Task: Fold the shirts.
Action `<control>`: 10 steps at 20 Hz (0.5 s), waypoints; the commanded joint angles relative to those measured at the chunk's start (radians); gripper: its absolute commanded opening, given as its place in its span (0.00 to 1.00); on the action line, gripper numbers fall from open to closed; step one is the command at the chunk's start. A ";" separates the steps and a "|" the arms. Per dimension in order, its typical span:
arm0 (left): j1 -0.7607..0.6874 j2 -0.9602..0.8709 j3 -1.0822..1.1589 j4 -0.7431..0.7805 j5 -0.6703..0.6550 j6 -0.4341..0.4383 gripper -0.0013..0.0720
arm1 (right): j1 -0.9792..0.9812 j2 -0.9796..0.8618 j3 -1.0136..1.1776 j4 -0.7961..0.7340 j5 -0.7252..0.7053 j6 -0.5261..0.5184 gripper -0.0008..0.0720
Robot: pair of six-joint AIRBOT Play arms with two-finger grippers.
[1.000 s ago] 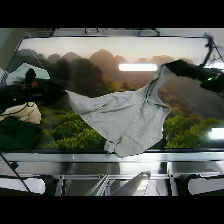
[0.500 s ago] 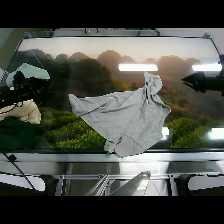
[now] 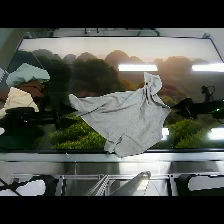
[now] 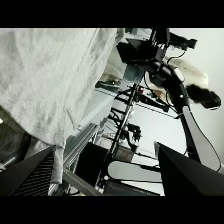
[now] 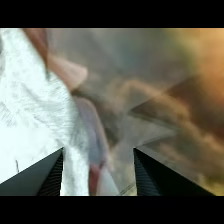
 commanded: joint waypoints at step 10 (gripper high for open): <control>-0.452 0.008 -0.074 0.011 -0.282 -0.193 0.97 | 0.254 -0.015 -0.024 0.174 -0.076 -0.061 0.03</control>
